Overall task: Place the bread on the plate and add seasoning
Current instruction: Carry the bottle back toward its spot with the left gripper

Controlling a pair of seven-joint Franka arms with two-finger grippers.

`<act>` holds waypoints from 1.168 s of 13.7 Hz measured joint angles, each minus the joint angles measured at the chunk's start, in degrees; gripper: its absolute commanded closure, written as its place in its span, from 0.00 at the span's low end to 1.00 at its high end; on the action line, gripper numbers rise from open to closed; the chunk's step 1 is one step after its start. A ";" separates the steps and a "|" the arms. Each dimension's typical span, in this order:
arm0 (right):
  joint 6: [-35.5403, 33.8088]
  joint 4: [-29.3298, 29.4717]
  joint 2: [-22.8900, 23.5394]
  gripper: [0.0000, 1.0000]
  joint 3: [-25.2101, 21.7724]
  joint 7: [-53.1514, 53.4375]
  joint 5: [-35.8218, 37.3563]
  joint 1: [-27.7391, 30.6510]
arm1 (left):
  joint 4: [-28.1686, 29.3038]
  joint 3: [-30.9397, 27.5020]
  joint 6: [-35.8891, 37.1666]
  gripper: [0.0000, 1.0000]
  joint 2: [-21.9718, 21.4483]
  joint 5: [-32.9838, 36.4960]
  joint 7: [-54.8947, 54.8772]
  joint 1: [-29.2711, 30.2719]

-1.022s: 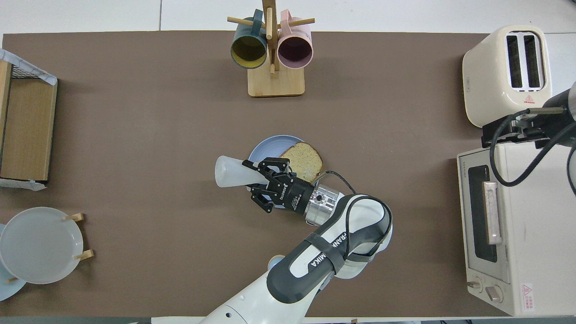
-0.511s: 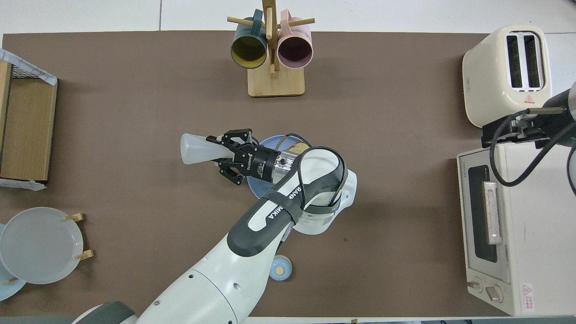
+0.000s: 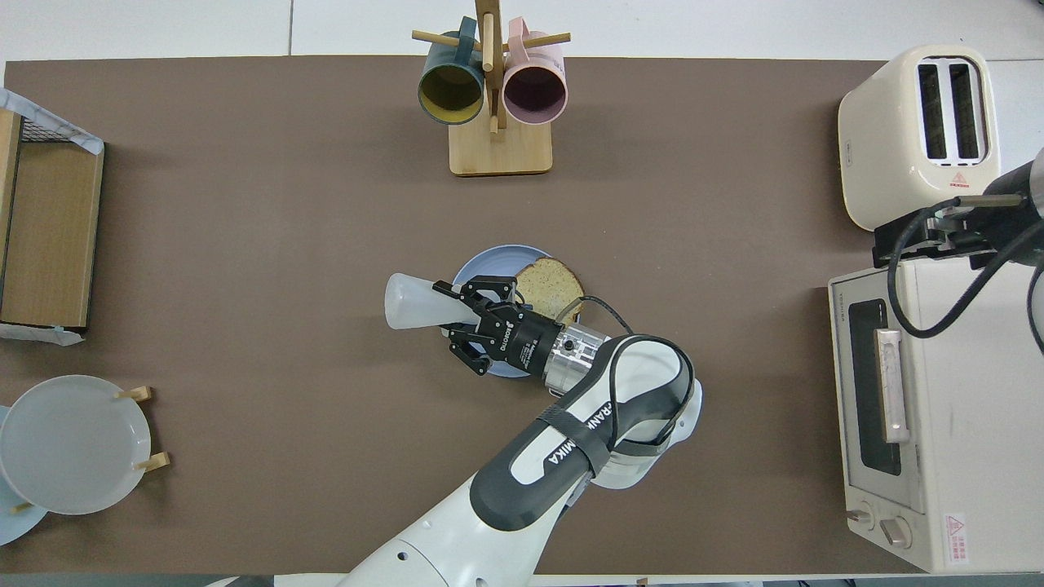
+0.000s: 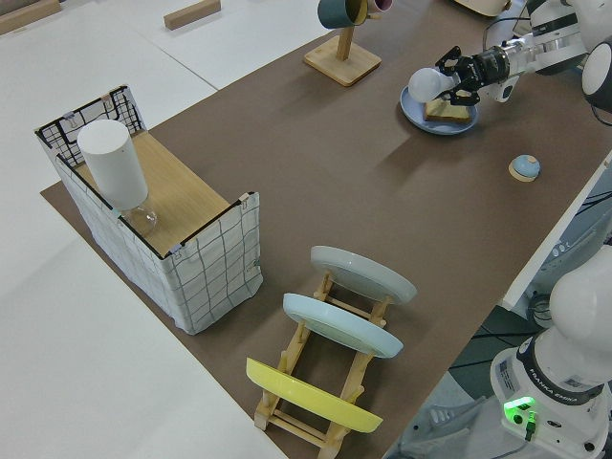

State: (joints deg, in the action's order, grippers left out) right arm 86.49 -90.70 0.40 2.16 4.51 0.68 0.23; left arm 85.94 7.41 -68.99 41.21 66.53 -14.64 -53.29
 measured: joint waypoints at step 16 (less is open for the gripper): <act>0.00 -0.02 0.00 0.00 0.00 0.00 0.00 0.00 | 3.54 -0.68 -25.00 1.00 -33.51 -42.45 2.43 30.66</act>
State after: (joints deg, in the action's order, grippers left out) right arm 86.49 -90.72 0.40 2.16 4.51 0.68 0.23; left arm 89.48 6.74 -93.99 7.70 24.09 -12.20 -22.63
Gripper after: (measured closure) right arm 0.000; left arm 0.559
